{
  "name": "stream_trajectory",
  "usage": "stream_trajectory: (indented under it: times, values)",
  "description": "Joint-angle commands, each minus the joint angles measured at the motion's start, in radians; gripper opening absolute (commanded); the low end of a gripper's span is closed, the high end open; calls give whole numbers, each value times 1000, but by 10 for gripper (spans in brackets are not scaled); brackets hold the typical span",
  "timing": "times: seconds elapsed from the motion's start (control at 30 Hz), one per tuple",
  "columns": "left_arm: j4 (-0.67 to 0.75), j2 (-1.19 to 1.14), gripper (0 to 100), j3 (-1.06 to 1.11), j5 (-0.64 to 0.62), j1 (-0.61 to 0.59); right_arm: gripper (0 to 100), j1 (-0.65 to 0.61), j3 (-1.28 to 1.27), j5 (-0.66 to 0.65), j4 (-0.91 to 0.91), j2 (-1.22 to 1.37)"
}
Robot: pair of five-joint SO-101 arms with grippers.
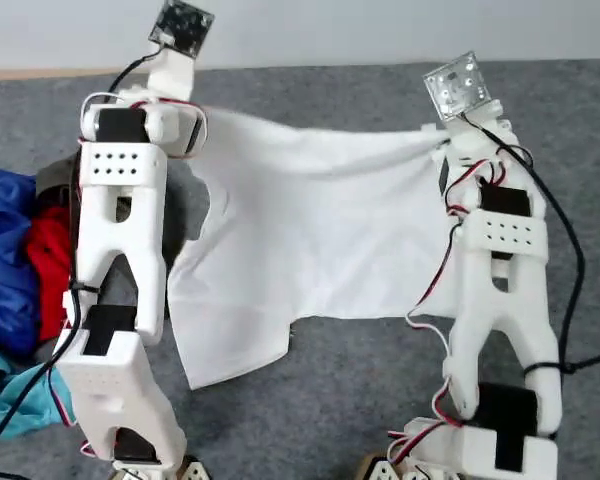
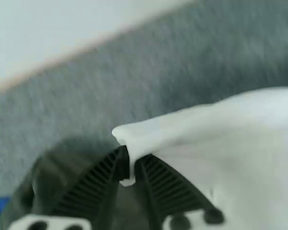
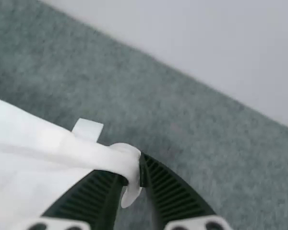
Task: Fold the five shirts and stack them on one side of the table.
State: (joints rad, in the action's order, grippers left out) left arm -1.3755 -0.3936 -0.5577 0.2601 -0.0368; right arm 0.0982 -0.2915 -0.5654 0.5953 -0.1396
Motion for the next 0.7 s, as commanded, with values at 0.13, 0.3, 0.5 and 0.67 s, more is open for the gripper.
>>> stream_trajectory:
  times: [0.13,0.3,0.5,0.67]
  values:
    - [-379,12,3,-39,252,-15,9,-2,49,-5,240,-111]
    - [-376,11,3,-33,342,-37,9,16,54,-6,269,-111]
    - [-322,12,3,-81,338,-38,9,67,55,-5,180,-119]
    - [-284,2,4,-203,336,-32,9,116,54,-6,104,-191]
